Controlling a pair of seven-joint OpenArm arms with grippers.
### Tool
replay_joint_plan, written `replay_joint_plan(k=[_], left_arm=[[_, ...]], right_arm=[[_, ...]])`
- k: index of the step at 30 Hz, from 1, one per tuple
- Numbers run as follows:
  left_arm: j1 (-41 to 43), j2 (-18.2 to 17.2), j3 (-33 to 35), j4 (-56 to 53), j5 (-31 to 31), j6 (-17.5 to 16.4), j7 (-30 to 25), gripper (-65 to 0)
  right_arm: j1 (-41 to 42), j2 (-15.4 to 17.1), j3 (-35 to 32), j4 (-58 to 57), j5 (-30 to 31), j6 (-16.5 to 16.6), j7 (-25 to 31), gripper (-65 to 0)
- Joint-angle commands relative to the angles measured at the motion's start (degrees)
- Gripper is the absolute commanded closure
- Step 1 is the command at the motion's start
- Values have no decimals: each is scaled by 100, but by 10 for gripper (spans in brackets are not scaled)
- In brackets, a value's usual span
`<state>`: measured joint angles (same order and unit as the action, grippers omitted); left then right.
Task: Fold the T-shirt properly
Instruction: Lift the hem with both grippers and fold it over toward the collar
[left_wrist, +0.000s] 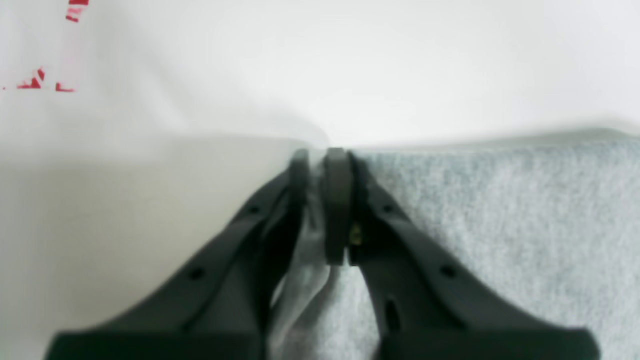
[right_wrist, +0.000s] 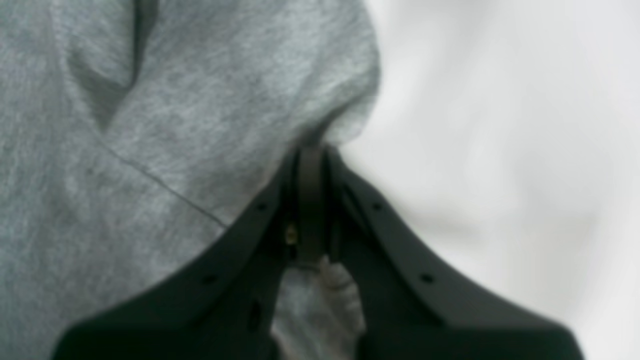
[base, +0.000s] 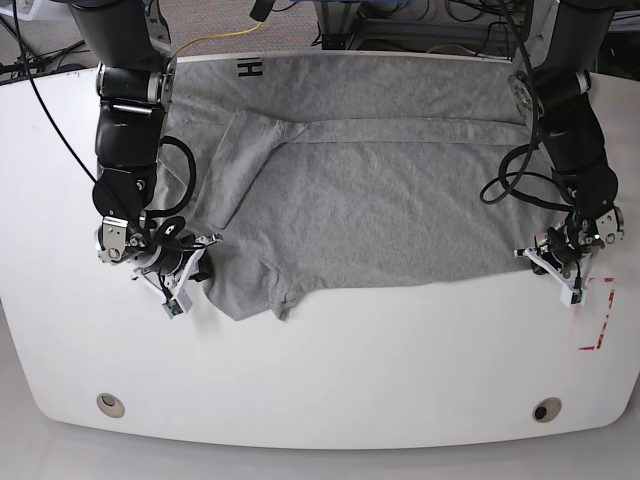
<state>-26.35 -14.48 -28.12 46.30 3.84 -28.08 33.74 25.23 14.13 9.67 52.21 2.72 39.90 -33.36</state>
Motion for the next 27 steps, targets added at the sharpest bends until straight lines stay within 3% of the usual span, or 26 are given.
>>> replay_joint_plan(k=[1,11,19,27], left_arm=[[-121,-68,-14,77,8,-10,7,0],[354,46,3,1660,8,-45,15,0],[960,169,3,2785,34,-784,15,0],[1839,169,-32,3963,25,-1100,24,0]], right_arm=[[162,95,13,410,58,10,88,0],[-66,103,13,1966,31,10,-870,0],[-409,103,497,3021,58,10,-1644,0],[-1165,103,558,4692,58,10,-2505,0]])
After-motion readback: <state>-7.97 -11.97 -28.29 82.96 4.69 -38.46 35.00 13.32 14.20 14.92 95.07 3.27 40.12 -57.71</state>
